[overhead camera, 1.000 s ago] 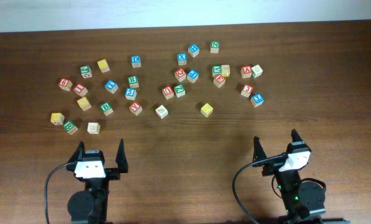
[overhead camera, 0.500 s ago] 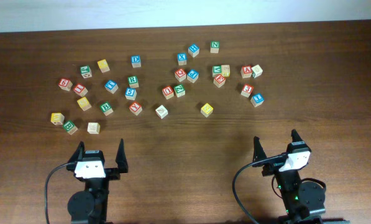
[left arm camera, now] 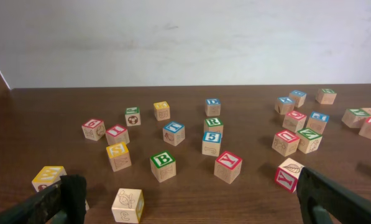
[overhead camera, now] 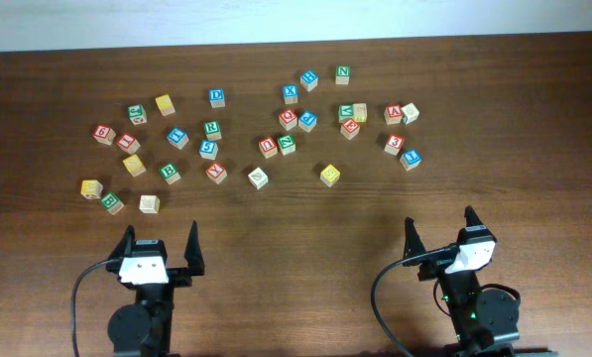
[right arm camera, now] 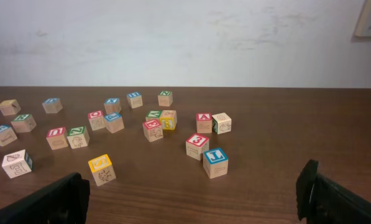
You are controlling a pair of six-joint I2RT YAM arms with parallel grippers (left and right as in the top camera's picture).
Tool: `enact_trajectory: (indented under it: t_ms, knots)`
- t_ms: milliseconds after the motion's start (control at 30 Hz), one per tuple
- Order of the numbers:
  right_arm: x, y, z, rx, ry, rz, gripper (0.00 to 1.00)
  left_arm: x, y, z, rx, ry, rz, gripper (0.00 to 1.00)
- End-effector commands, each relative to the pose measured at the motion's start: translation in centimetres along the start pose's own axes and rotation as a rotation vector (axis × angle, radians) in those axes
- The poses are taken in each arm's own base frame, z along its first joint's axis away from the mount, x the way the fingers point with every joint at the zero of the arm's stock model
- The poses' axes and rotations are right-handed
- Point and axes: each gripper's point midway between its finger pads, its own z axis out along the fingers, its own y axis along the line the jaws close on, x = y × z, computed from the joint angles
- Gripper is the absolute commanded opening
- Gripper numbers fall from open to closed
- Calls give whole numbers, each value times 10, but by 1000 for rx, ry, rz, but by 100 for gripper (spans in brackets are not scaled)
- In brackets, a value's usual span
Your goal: Spell out RSS
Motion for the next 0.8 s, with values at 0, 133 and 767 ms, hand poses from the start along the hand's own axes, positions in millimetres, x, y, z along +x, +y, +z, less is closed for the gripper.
enact_trajectory:
  t_ms: [0,133,767]
  knots:
    - [2,-3,0,15,1,-6,98,2,1,0,-3,4,15,99]
    - [2,-3,0,15,1,-6,98,2,1,0,-3,4,15,99]
    - [2,-3,0,15,1,-6,98,-26,-34,-9,201,12,13,99]
